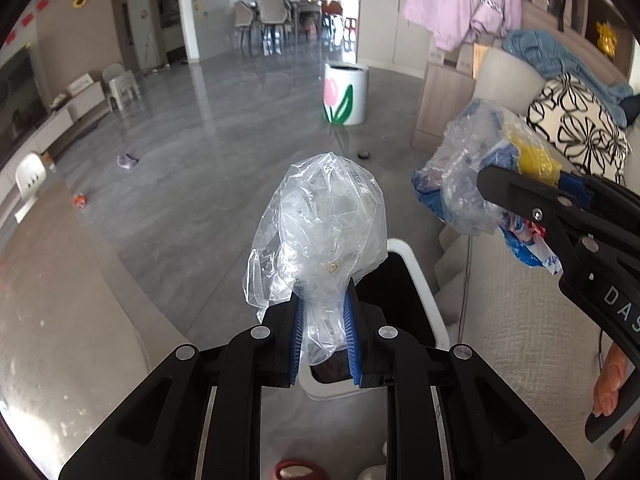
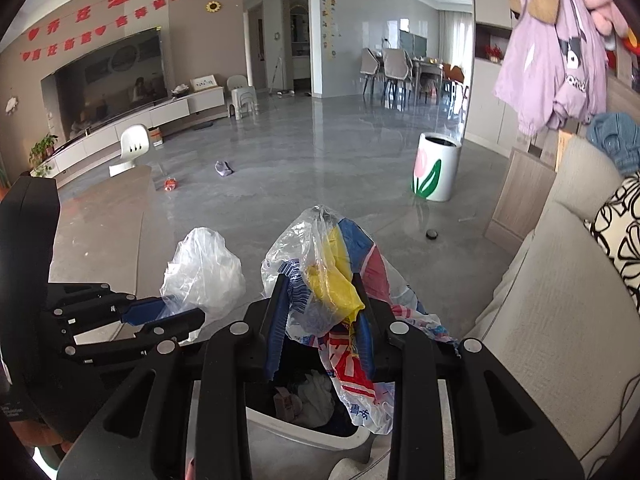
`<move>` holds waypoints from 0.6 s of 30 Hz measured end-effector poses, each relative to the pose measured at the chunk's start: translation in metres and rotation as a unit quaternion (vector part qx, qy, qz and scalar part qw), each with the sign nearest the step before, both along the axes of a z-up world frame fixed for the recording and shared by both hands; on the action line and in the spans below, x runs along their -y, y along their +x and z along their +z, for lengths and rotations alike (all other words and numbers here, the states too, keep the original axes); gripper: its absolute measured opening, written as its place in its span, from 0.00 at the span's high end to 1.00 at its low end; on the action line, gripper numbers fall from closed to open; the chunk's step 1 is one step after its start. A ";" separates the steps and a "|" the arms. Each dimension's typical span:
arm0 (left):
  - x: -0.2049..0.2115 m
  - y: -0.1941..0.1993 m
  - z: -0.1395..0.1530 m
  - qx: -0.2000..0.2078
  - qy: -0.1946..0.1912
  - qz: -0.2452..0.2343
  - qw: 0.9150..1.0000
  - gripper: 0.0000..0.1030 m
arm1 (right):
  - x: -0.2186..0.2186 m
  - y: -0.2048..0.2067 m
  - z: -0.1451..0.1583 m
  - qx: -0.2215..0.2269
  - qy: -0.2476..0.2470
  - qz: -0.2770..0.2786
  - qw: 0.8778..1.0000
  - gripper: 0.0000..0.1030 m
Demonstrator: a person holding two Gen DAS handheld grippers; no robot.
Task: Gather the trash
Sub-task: 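Carry the clear bag and snack bag over the white bin, then open the left tool over the bin while the right tool releases the snack bag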
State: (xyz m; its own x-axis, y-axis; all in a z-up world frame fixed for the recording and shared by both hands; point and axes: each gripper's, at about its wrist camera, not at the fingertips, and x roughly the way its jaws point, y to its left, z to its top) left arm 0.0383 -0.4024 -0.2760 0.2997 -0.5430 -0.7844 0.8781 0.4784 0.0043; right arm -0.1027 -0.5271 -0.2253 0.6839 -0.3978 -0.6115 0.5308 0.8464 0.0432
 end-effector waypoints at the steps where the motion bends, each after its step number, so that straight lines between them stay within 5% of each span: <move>1: 0.003 -0.002 -0.005 -0.003 0.007 -0.005 1.000 0.82 | 0.004 -0.001 -0.002 0.000 0.002 -0.001 1.000 0.69; 3: 0.011 -0.004 -0.011 -0.012 0.018 -0.014 1.000 0.76 | 0.009 -0.002 -0.006 -0.001 0.004 -0.003 1.000 0.69; 4: 0.015 -0.004 -0.015 -0.021 0.028 -0.021 0.999 0.56 | 0.012 -0.003 -0.007 -0.001 0.006 -0.005 1.000 0.69; 5: 0.024 -0.005 -0.021 -0.027 0.045 -0.023 0.998 0.16 | 0.012 -0.004 -0.008 -0.001 0.008 -0.007 1.000 0.69; 6: 0.029 -0.006 -0.025 -0.016 0.063 -0.015 0.998 0.03 | 0.011 -0.005 -0.008 -0.001 0.009 -0.009 1.000 0.69; 9: 0.032 -0.015 -0.026 0.031 0.072 -0.013 0.997 0.05 | 0.012 -0.008 -0.010 -0.002 0.013 -0.014 1.000 0.69; 18: 0.028 -0.014 -0.018 0.040 0.069 -0.006 0.997 0.05 | 0.013 -0.005 -0.019 -0.005 0.028 -0.013 1.000 0.69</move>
State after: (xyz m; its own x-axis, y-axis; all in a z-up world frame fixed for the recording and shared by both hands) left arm 0.0241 -0.4300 -0.2943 0.3582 -0.4360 -0.8256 0.8780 0.4580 0.1390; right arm -0.1079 -0.5405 -0.2440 0.6681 -0.3805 -0.6395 0.5528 0.8291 0.0841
